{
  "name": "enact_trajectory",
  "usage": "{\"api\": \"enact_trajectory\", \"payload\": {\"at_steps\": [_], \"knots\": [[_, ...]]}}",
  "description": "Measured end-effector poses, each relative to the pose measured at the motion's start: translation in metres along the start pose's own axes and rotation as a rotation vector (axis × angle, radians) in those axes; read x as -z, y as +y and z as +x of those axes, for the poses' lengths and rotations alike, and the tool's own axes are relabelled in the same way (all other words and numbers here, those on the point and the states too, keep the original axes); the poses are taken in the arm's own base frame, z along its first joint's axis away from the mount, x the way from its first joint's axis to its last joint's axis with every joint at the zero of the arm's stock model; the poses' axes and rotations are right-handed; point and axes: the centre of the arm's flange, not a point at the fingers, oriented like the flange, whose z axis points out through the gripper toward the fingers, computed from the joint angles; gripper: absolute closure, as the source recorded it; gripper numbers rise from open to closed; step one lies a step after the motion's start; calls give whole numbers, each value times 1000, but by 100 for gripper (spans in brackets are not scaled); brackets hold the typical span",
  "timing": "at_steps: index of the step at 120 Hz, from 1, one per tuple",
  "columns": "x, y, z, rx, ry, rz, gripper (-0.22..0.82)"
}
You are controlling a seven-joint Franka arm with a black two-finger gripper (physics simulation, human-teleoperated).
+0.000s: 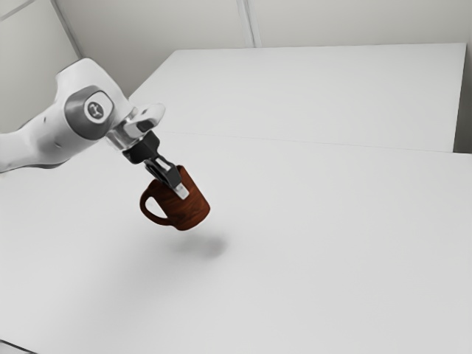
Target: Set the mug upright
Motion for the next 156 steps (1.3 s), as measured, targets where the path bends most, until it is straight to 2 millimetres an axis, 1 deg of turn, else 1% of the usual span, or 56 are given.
{"api": "enact_trajectory", "payload": {"at_steps": [8,15,30,40,57,83,112,156], "knots": [[-2,18,-1,-1,-53,74,78],[-8,28,-8,14,-88,134,79],[-23,35,-22,69,-118,233,79],[-32,35,-33,109,-116,287,79],[-51,30,-46,167,-99,357,78],[-72,19,-57,225,-45,437,78],[-85,8,-52,262,17,484,78],[-105,-8,-49,353,31,477,78]]}}
